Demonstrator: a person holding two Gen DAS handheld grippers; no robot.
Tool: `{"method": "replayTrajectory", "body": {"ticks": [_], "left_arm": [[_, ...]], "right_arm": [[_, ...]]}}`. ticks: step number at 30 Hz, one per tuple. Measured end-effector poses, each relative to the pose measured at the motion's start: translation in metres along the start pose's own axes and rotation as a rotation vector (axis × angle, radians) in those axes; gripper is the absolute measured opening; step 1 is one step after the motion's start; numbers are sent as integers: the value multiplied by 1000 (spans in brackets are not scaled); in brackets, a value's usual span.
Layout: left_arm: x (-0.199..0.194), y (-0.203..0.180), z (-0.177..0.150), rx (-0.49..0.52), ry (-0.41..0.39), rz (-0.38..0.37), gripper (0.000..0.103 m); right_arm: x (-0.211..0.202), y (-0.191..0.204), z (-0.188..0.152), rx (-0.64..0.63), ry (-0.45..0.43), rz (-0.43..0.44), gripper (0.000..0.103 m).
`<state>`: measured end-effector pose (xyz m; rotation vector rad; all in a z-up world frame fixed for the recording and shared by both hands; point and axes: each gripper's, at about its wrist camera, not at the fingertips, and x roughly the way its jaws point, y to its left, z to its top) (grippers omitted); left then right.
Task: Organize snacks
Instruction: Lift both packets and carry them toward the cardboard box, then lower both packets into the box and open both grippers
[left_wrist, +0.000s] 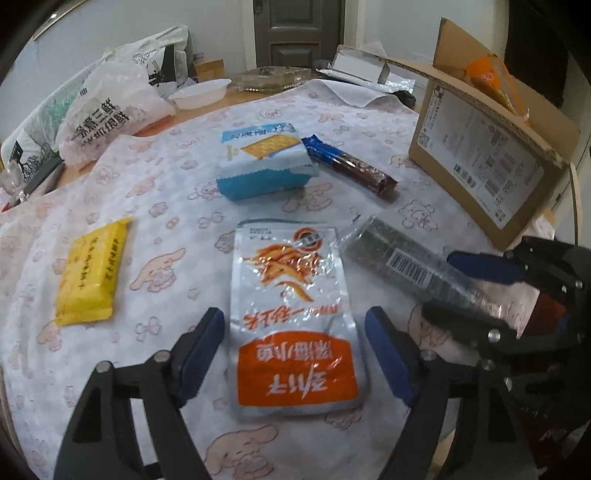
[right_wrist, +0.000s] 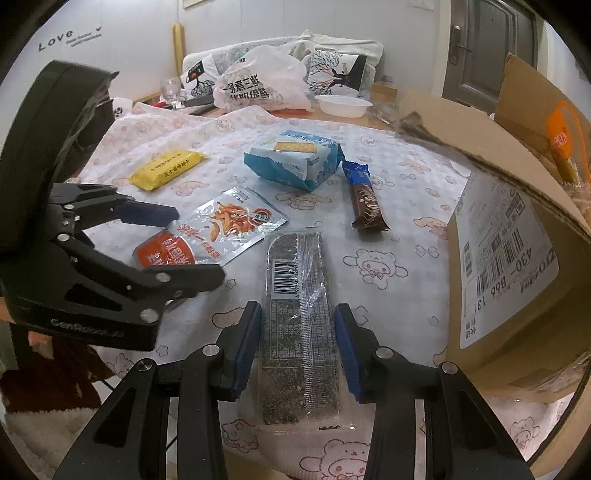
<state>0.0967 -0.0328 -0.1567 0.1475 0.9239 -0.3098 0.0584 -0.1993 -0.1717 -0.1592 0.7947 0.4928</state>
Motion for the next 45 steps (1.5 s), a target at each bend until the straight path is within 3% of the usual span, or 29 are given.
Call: {"method": "replayTrajectory", "body": {"ticks": [1,10,14,23,30,37,45], "left_arm": [[0,-1,0,6,-8,0,67],[-9,0,-7,0,-14,4,65],[-20,11,-15,-49,-35,-11,65],[-81,55,-20,-152,-168,21,65],[-147,69,4,-170,-304,47,65],[-193,14,66,-61,-425,-18,65],[-164,-92,133,46,-409,-213,65]], "right_arm": [[0,0,0,1,0,1,36],[-10,5,2,-1,-21,-3,36],[-19,15,7,-10,-36,9,36],[-41,51,40,-80,-104,61,36],[-76,59,80,-109,-226,78,36],[-129,-5,90,-4,-364,7,36],[-155,-109,52,164,-391,-129,36]]}}
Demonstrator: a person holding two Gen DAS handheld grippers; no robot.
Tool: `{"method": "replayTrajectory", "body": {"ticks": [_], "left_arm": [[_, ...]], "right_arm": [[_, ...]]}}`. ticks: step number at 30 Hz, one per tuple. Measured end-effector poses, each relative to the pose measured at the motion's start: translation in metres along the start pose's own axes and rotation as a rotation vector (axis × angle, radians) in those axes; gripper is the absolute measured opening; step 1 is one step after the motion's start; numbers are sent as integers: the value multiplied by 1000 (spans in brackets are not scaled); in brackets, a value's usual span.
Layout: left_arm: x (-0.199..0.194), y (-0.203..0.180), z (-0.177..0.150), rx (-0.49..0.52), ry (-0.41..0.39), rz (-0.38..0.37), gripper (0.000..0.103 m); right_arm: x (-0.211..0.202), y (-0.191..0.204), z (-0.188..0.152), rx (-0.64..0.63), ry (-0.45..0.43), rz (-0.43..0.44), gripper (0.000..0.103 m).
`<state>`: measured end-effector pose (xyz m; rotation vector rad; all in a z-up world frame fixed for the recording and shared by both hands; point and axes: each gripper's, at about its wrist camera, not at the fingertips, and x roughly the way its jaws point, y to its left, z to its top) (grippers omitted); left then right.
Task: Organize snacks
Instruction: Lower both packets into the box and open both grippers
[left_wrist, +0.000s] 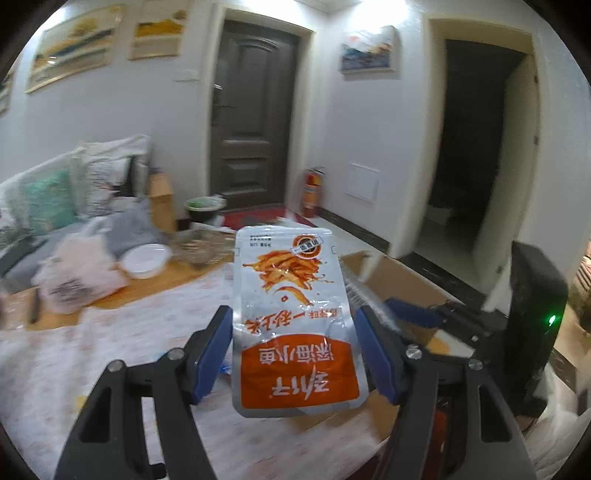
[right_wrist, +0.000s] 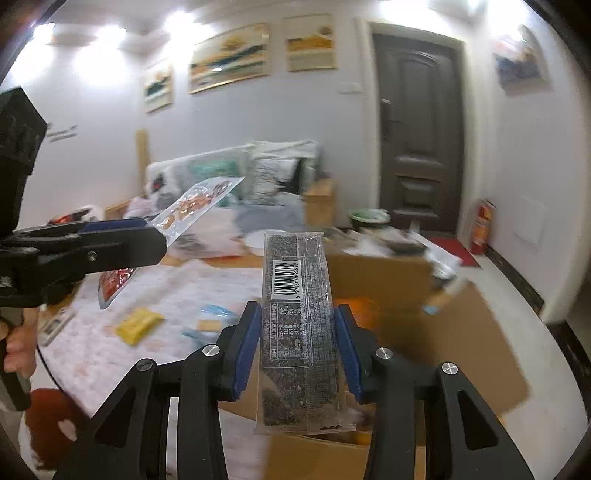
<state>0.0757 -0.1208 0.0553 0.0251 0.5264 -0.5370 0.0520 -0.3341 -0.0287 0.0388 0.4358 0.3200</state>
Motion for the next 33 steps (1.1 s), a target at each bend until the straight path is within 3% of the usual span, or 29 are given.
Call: {"method": "replayTrajectory", "body": {"ticks": [4,9,15,27,29,33], "left_arm": [[52,-33,6,20,72,-65,65],[104,-49,0,11,183,-102,65],[144,-53,-5,-27,256,-106,65],[158,-48,-10,-42,290,-111,65],[158,-46,-11,-54,293,-113,65],[154,-46,-11,-48,300,-120,65]], "right_arm": [[11,-40,-16,27,66,-45,36],[30,-66,-28,40,138,-37,36],[48,-67,-25,-25,157,-47,36],[46,-67,-25,-35,162,-53,37],[43,-69,-25,-31,157,-48,45],[40,-66,-24,-41,155,-57,47]]}}
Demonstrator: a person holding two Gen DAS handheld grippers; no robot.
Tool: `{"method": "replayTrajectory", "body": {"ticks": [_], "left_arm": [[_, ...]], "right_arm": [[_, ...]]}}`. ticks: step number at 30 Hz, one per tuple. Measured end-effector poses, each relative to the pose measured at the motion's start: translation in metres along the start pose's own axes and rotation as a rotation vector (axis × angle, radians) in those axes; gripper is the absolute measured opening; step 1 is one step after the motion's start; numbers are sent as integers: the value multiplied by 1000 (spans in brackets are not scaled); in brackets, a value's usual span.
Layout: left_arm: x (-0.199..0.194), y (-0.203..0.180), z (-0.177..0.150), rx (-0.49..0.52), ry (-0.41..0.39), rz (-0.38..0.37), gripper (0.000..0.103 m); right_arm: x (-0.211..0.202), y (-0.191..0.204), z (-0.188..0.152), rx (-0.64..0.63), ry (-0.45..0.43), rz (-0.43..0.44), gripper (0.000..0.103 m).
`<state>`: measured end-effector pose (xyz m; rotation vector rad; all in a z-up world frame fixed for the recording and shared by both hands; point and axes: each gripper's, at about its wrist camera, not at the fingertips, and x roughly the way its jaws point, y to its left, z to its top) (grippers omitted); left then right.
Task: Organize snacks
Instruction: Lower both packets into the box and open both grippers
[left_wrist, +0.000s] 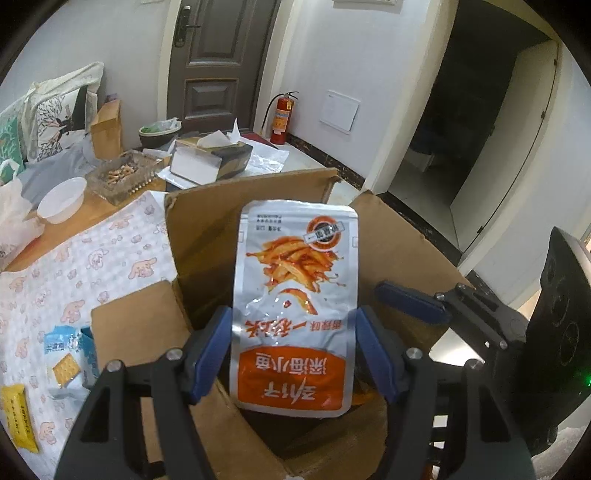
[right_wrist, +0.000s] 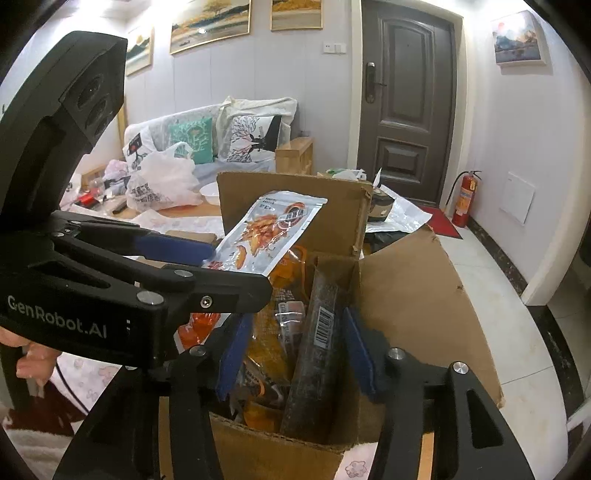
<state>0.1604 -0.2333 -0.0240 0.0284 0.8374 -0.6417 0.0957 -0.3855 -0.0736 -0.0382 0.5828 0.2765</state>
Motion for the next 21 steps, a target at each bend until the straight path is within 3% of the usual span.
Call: {"method": "replayTrajectory", "body": {"ticks": [12,18,20,21], "left_arm": [[-17,3,-3,-1,-21,-12,65],[-26,4,-4,2,-40,-14,72],[-23,1,-5,17,-29,-8,64],[-19,1,-6,20,-6,-5,49]], "right_arm": [[-18,-3,-4,13,-19,-30,49],[-22,0,-3,12,-25,-30,51],[-22,1,-3,10,-24,-32,51],[-22,1,-3,9,-21,-38,51]]}}
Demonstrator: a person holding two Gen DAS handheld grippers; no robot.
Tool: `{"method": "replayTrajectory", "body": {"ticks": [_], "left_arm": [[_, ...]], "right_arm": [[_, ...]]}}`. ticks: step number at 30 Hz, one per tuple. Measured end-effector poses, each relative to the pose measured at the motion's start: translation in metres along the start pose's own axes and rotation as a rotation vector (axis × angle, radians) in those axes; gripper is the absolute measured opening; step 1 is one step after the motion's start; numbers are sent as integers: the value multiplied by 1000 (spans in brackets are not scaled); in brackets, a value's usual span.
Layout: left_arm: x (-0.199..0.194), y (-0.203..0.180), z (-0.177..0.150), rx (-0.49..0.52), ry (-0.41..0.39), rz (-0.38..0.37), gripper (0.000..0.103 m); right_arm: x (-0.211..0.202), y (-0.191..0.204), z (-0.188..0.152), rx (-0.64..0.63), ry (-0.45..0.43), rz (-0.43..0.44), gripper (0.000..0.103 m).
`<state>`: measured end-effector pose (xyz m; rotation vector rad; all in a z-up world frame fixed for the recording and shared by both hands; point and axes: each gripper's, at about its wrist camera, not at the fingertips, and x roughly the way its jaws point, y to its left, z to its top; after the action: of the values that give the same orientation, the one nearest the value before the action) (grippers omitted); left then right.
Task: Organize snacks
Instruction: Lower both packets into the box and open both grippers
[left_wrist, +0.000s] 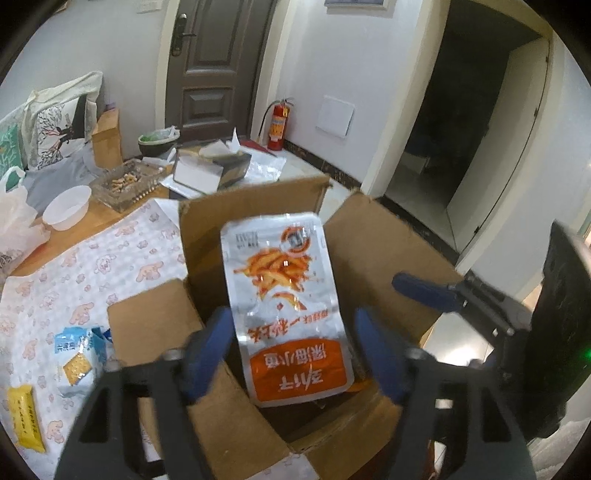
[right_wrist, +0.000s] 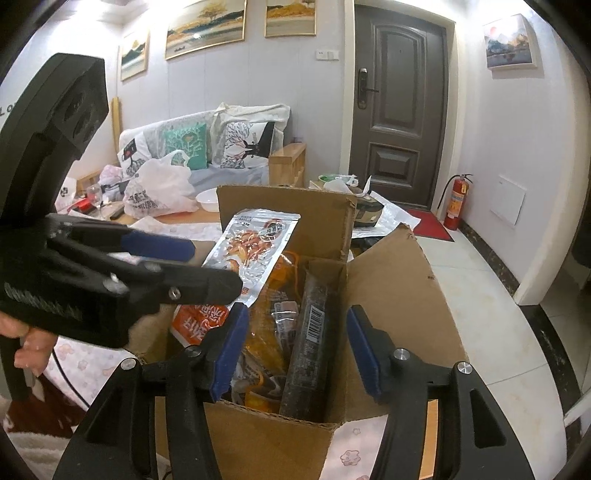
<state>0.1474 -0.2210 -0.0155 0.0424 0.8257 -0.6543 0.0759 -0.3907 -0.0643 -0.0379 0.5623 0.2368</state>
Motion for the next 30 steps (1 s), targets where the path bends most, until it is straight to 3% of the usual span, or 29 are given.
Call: {"method": "replayTrajectory", "body": {"ticks": [1,14,19,30], "left_arm": [[3,0,0,-2,14,1,45],[22,-4,-13,41,92,-17,44],[17,0,-13,21,82,-39,46],[-7,14,-13,-29,28,-5,55]], "right_arm": [[0,0,0,-3,2,-6,51],[-5,-10,-3,17,8,-49,51],[-9,-14,-1,26,-5,-51,51],[-4,-9,3,30,5,-19,55]]}}
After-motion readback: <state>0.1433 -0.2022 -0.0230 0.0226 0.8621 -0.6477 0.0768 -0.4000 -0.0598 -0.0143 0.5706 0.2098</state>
